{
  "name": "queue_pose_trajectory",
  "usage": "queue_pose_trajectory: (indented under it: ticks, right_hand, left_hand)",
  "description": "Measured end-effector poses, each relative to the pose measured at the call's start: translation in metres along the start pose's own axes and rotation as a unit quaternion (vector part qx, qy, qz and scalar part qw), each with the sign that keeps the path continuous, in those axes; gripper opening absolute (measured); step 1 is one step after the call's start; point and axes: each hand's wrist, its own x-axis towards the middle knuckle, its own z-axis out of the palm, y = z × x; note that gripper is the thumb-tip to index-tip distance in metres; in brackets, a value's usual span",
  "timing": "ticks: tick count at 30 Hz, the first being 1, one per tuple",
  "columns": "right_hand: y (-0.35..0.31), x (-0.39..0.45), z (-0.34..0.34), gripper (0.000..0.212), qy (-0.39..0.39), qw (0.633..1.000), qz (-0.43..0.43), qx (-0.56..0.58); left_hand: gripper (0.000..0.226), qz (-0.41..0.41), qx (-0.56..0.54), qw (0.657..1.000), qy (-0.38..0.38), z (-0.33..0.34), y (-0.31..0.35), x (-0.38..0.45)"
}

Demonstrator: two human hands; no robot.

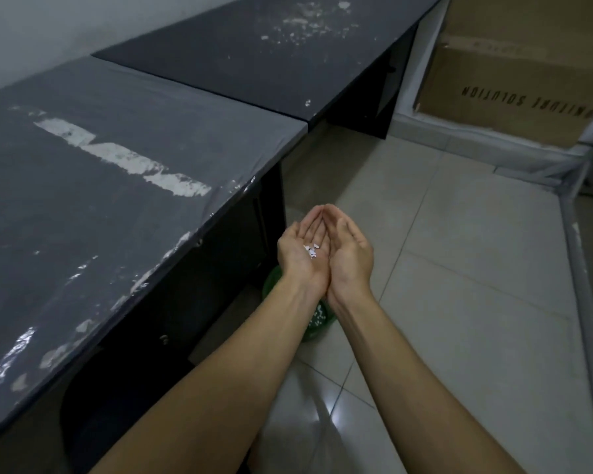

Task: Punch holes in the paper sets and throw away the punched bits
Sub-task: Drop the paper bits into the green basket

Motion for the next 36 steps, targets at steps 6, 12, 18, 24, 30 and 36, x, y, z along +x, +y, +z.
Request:
queue_pose_trajectory:
  ticks: [6,12,18,24,30,36]
  right_hand:
    - [0.039,0.027,-0.034,0.03,0.01,0.998,0.048,-0.037]
    - [0.067,0.045,-0.058,0.03,0.003,0.988,0.074,-0.133]
    - [0.089,0.042,-0.086,0.035,-0.004,0.964,0.104,-0.245]
    - [0.113,0.026,-0.105,0.038,-0.124,0.924,0.014,-0.361]
    - [0.138,0.034,-0.112,0.054,-0.222,0.861,-0.024,-0.456]
    - [0.147,0.052,-0.119,0.049,-0.188,0.887,0.062,-0.417]
  left_hand:
    - [0.046,-0.018,-0.005,0.999,0.044,-0.035,-0.011,0.037]
    - [0.048,-0.029,0.018,0.996,0.087,-0.069,-0.016,0.076]
    - [0.051,-0.035,0.072,0.989,0.125,-0.104,-0.023,0.108]
    - [0.063,-0.047,0.108,0.984,0.131,-0.13,-0.027,0.14]
    - [0.081,-0.063,0.13,0.983,0.112,-0.143,-0.021,0.162]
    - [0.085,-0.08,0.142,0.981,0.108,-0.149,-0.018,0.167]
